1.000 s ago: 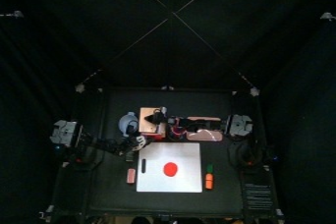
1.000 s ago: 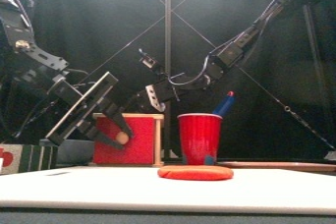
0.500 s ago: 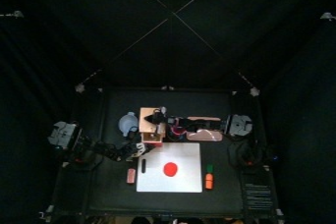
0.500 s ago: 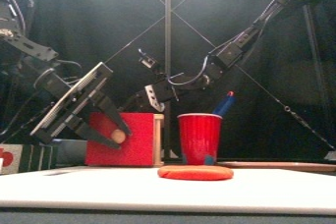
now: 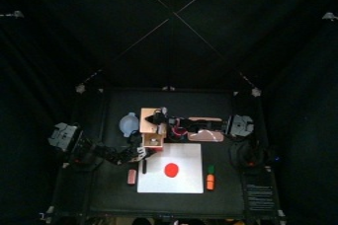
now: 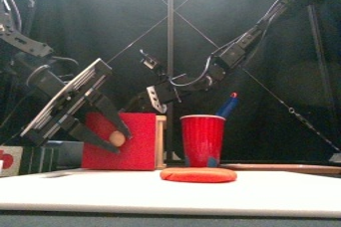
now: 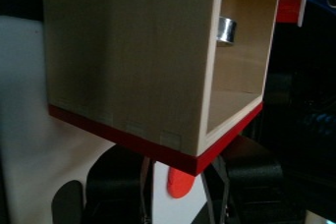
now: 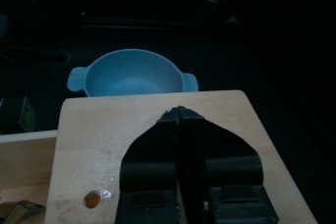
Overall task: Get the cutter from the drawer then cut the dough then place the extra dough in the bowl
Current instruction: Open the drawer
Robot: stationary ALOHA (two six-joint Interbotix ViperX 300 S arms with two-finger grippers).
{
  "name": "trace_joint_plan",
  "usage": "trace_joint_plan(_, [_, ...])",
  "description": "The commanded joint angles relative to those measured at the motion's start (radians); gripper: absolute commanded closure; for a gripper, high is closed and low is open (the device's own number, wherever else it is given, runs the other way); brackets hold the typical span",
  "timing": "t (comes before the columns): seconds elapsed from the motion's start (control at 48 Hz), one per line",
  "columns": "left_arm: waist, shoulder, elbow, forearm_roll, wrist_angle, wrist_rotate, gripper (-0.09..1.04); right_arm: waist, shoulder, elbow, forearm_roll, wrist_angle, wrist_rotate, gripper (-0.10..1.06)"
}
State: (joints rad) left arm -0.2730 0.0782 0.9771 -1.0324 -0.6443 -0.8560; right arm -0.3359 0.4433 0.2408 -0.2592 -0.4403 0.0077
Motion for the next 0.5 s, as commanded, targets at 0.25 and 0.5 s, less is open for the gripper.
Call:
trace_joint_plan(0.25, [-0.012, -0.081, 0.0, 0.005, 0.048, -0.003, 0.04, 0.003, -0.005, -0.003, -0.002, 0.011, -0.002, 1.0])
trace_joint_plan(0.5, [-0.084, -0.38, 0.103, 0.258, 0.034, 0.091, 0.05, 0.012, -0.006, -0.012, -0.002, 0.012, 0.0, 1.0])
